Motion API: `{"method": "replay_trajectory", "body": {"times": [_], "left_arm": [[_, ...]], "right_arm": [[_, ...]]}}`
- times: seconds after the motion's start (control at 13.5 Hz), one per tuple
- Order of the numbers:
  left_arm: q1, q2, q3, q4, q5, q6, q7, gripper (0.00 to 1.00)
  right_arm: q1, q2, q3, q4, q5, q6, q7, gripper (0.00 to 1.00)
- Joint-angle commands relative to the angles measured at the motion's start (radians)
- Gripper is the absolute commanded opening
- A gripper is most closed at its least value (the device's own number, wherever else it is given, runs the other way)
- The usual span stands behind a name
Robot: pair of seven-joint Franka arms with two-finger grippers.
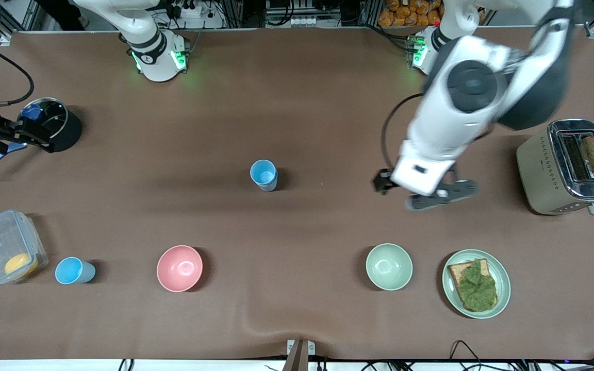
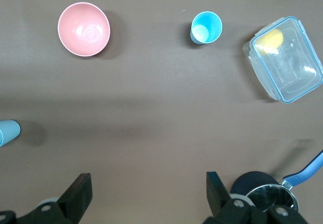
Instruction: Stack blue cups with both arms
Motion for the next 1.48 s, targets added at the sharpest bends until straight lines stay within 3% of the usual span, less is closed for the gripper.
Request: {"method": "replay_trajectory", "body": {"times": [0.0,0.81,1.41], "left_arm": [[0.076,-0.077,-0.018,-0.055,0.015,-0.013,0.12,1.0],[0.246,-0.204,-0.021,-0.09,-0.002,-0.154,0.439,1.0],[0.343,-0.299,-0.003,-0.13,-0.103,-0.2,0.622,1.0]], "right_arm": [[-0.017,0.001,0.012,0.004,-0.018,-0.013,0.002,1.0],[-0.014,0.002,0.012,0.002,-0.018,-0.036,0.002,1.0],[-0.014,0.001,0.012,0.002,-0.018,-0.037,0.002,1.0]]}}
